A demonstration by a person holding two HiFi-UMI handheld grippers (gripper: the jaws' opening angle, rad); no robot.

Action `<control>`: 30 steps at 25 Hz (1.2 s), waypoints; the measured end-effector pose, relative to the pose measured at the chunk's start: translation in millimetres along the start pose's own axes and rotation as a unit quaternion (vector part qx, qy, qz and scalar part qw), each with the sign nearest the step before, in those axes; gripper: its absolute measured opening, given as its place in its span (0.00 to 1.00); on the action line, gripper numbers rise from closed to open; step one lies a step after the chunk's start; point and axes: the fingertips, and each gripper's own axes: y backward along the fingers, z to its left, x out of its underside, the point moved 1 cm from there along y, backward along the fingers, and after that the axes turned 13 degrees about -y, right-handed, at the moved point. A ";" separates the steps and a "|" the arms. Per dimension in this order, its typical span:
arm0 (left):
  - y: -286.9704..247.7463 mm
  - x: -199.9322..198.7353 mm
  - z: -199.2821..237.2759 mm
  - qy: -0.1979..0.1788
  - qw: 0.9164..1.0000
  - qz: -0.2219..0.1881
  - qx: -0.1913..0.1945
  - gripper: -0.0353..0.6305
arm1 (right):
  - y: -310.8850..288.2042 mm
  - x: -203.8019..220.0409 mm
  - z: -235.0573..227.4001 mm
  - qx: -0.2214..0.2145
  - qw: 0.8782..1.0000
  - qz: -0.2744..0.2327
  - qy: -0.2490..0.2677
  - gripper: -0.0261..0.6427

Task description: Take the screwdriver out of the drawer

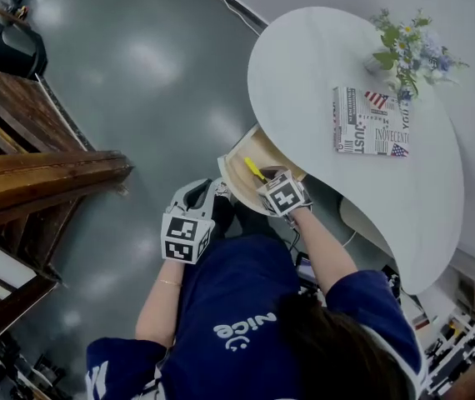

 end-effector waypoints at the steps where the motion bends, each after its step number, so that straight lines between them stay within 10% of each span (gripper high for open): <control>1: -0.5 -1.9 -0.2 -0.001 1.000 -0.003 0.002 0.06 | 3.9 -1.5 2.0 0.001 1.000 -0.006 -0.003 0.15; 17: -15.9 -54.3 -2.0 -0.042 0.996 -0.059 0.046 0.06 | 69.6 -21.7 10.6 0.040 0.988 -0.120 -0.093 0.15; 30: -27.9 -96.6 -13.6 -0.072 0.990 -0.105 0.066 0.06 | 144.9 -31.5 -11.3 0.105 0.943 -0.253 -0.190 0.15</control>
